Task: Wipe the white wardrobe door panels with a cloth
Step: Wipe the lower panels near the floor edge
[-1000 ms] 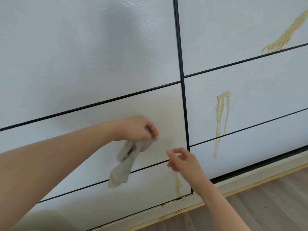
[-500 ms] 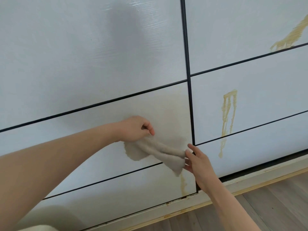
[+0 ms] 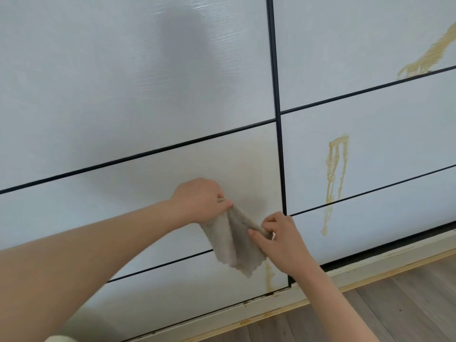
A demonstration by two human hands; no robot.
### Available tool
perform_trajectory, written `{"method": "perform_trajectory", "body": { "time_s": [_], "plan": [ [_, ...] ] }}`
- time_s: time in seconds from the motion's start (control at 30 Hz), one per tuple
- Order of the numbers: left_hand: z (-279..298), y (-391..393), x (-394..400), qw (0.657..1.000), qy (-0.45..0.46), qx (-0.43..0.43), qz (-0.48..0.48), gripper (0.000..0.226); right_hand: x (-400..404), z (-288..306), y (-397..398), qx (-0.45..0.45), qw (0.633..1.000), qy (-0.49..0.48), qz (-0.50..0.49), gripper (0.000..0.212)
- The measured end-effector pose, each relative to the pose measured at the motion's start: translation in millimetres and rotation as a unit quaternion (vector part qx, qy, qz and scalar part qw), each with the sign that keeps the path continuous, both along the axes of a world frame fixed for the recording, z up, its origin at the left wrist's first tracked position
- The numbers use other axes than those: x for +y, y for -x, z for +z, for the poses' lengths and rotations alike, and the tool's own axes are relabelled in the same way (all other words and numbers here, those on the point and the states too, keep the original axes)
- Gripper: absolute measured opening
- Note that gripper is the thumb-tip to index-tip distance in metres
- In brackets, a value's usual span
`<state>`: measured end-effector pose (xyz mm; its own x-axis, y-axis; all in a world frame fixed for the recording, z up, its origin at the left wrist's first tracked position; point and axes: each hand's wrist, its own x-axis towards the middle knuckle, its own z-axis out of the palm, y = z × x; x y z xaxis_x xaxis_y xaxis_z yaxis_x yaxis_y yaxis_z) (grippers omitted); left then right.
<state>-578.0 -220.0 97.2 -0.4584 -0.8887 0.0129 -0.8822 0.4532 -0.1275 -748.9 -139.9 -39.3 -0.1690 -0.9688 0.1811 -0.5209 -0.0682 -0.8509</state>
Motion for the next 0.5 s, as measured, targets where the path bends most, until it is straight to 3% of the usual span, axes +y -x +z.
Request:
{"method": "perform_trajectory", "body": {
  "time_s": [0.07, 0.1, 0.13, 0.2, 0.23, 0.27, 0.3, 0.37, 0.4, 0.5],
  "plan": [
    [-6.9, 13.2, 8.3, 0.998, 0.049, 0.032, 0.035, 0.048, -0.7, 3.3, -9.5, -0.146, 0.989, -0.010, 0.002, 0.037],
    [-9.8, 20.5, 11.4, 0.996, 0.023, 0.071, 0.047, 0.045, -0.4, 6.9, -15.2, -0.236, 0.971, -0.025, 0.016, 0.039],
    [-12.6, 28.0, 14.1, 0.989, -0.036, 0.130, 0.054, 0.044, -1.1, 9.0, -21.1, -0.341, 0.939, -0.036, 0.034, 0.042],
    [-14.7, 42.6, 24.7, 0.936, -0.201, 0.281, 0.072, 0.043, -2.8, 11.8, -29.4, -0.512, 0.857, -0.036, 0.039, 0.046],
    [-12.8, 48.6, 30.4, 0.909, -0.261, 0.315, 0.083, 0.046, -5.3, 12.8, -30.7, -0.552, 0.833, -0.022, 0.015, 0.046],
    [-10.9, 52.0, 32.4, 0.903, -0.285, 0.313, 0.080, 0.051, -8.8, 12.4, -31.7, -0.570, 0.821, 0.002, -0.016, 0.042],
    [-7.0, 53.6, 32.2, 0.918, -0.266, 0.289, 0.060, 0.054, -12.2, 14.0, -30.6, -0.569, 0.821, 0.031, -0.051, 0.033],
    [4.8, 48.4, 22.1, 0.974, -0.081, 0.210, -0.038, 0.050, -16.6, 22.1, -24.5, -0.495, 0.854, 0.091, -0.132, 0.014],
    [12.2, 42.0, 11.5, 0.976, 0.063, 0.175, -0.113, 0.042, -20.2, 28.3, -18.3, -0.432, 0.877, 0.129, -0.165, 0.012],
    [41.3, 19.1, -29.6, 0.867, 0.385, 0.076, -0.307, 0.029, -47.5, 56.8, 8.0, -0.224, 0.900, 0.300, -0.225, 0.008]
  ]
}}
